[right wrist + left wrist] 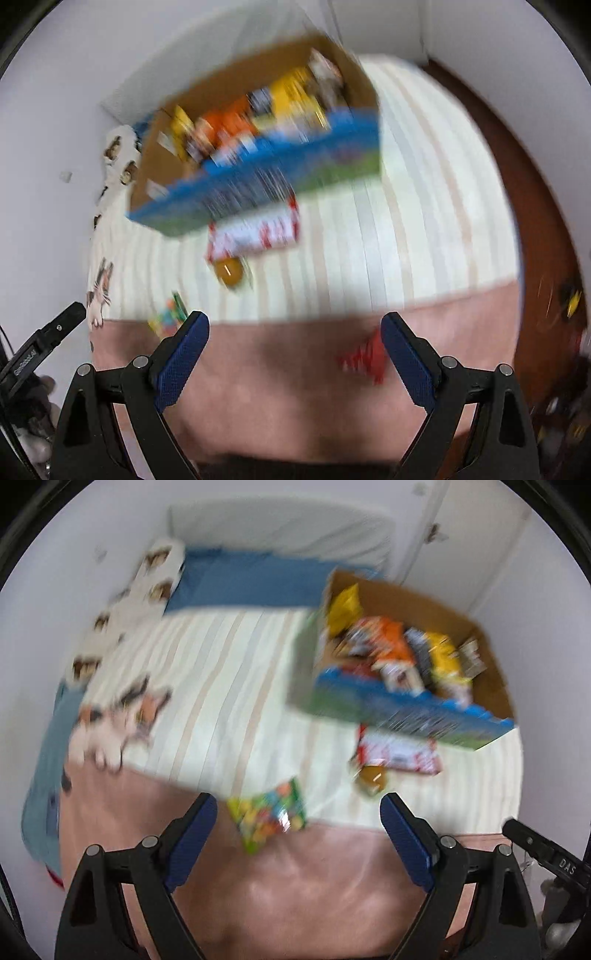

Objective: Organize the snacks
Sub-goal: 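Grasp candy-ball bag with left tool while right tool grasps red packet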

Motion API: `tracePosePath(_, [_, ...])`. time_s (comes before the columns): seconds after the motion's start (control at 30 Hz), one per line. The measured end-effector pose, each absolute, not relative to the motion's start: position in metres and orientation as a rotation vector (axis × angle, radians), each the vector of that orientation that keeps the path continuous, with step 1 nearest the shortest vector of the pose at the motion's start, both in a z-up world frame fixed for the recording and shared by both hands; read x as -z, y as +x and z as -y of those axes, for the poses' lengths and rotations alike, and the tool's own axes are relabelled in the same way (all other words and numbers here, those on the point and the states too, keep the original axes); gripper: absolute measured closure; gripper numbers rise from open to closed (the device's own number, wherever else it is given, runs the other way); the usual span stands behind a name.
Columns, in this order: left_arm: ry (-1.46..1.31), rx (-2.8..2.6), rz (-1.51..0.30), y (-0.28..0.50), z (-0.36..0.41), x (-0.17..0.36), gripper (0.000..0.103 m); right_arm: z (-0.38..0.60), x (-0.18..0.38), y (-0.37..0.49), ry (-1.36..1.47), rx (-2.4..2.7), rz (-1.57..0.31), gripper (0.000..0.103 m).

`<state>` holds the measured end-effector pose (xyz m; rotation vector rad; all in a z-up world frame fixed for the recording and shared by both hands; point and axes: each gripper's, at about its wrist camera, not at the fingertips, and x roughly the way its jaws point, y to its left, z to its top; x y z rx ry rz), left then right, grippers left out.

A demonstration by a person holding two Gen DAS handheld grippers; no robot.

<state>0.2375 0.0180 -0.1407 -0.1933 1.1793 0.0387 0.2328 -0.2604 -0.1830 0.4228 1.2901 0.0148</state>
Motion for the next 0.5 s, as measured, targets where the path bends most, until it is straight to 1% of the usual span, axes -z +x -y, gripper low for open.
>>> tracePosePath(0.1, [-0.137, -0.033, -1.251, 0.235, -0.022, 0.173, 0.013, 0.271, 0.218, 0.221, 0.480, 0.003, -1.377, 0.007])
tracePosePath(0.33, [0.293, 0.097, -1.425, 0.254, 0.011, 0.260, 0.012, 0.293, 0.271, 0.206, 0.551, 0.075, -1.475, 0.007])
tracePosePath(0.37, [0.359, 0.116, -1.445, 0.256, 0.019, 0.272, 0.012, 0.295, 0.276, 0.206, 0.559, 0.083, -1.473, 0.009])
tracePosePath(0.4, [0.430, 0.136, -1.456, 0.257, 0.027, 0.284, 0.012, 0.297, 0.281, 0.205, 0.568, 0.090, -1.470, 0.015])
tracePosePath(0.43, [0.488, 0.152, -1.460, 0.258, 0.034, 0.294, 0.012, 0.297, 0.286, 0.206, 0.572, 0.094, -1.471, 0.018])
tracePosePath(0.5, [0.539, 0.168, -1.470, 0.261, 0.042, 0.307, 0.012, 0.297, 0.298, 0.209, 0.580, 0.102, -1.479, 0.030])
